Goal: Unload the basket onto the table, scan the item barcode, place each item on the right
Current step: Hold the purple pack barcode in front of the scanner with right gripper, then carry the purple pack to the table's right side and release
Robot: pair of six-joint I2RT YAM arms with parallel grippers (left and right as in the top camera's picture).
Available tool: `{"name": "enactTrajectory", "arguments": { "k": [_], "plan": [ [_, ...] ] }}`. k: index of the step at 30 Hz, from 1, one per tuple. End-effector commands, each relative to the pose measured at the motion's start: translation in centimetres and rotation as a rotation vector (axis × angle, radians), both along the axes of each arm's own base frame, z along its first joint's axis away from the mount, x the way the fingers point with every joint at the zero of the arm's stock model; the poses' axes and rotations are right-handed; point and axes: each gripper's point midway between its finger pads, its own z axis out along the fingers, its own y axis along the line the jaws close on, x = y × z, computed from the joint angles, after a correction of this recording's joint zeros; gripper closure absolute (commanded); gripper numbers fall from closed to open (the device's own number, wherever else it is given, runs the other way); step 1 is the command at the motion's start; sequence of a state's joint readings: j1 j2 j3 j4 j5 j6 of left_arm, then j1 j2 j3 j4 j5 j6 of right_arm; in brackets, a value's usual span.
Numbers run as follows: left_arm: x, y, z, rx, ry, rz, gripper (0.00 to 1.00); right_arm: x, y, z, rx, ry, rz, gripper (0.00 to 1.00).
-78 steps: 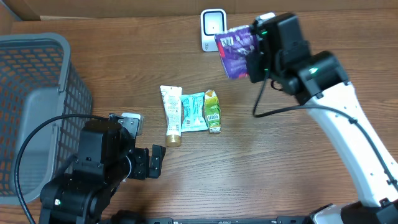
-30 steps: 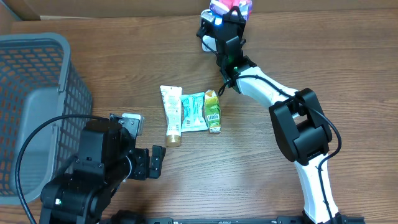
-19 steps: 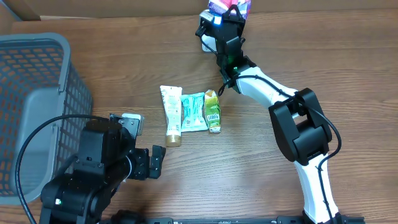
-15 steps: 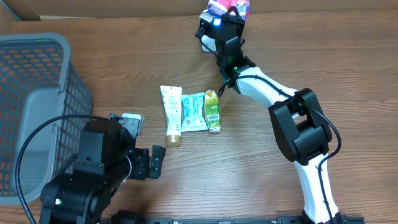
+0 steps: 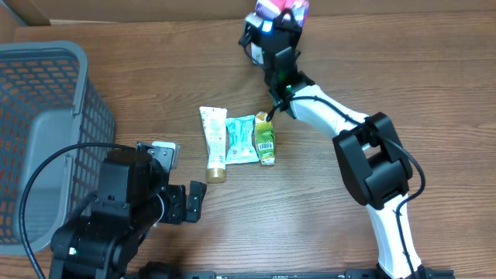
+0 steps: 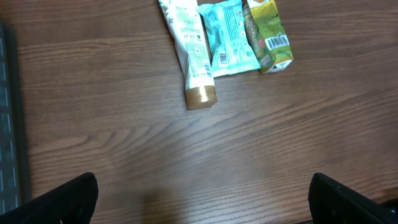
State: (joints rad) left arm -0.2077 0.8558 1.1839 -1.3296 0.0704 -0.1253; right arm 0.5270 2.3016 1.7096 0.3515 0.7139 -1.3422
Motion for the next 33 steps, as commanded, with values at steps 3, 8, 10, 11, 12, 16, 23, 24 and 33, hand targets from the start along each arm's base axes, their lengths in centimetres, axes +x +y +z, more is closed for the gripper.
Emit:
{"name": "enactTrajectory", "arguments": {
  "k": [3,8,10,11,12,16,23,24,33],
  "plan": [
    [0.1,0.3,0.0,0.002,-0.002,0.021,0.01,-3.0,-0.2,9.3,0.177,-0.045,0.017,0.96],
    [0.1,0.3,0.0,0.002,-0.002,0.021,0.0,-8.8,0.1,12.1,0.396,0.182,0.146,0.96],
    [0.1,0.3,0.0,0.002,-0.002,0.021,0.01,-11.0,-0.4,14.0,0.687,0.234,0.149,0.96],
    [0.1,0.3,0.0,0.002,-0.002,0.021,0.01,-12.1,-0.8,14.8,0.842,0.276,0.147,0.96],
    [0.1,0.3,0.0,0.002,-0.002,0.021,0.0,-12.9,-1.1,15.4,0.951,0.308,0.145,0.96],
    [0.1,0.3,0.0,0.002,-0.002,0.021,0.0,-16.4,-4.1,16.8,1.395,0.515,0.08,0.96],
    [0.1,0.3,0.0,0.002,-0.002,0.021,0.0,-18.5,-15.9,10.9,1.723,0.585,-0.527,0.96],
    [0.1,0.3,0.0,0.002,-0.002,0.021,0.0,-18.7,-17.5,9.8,1.743,0.581,-0.607,0.96],
    [0.1,0.3,0.0,0.002,-0.002,0.021,0.0,-21.2,-29.7,-1.9,1.997,0.208,-1.347,0.96]
  ]
}}
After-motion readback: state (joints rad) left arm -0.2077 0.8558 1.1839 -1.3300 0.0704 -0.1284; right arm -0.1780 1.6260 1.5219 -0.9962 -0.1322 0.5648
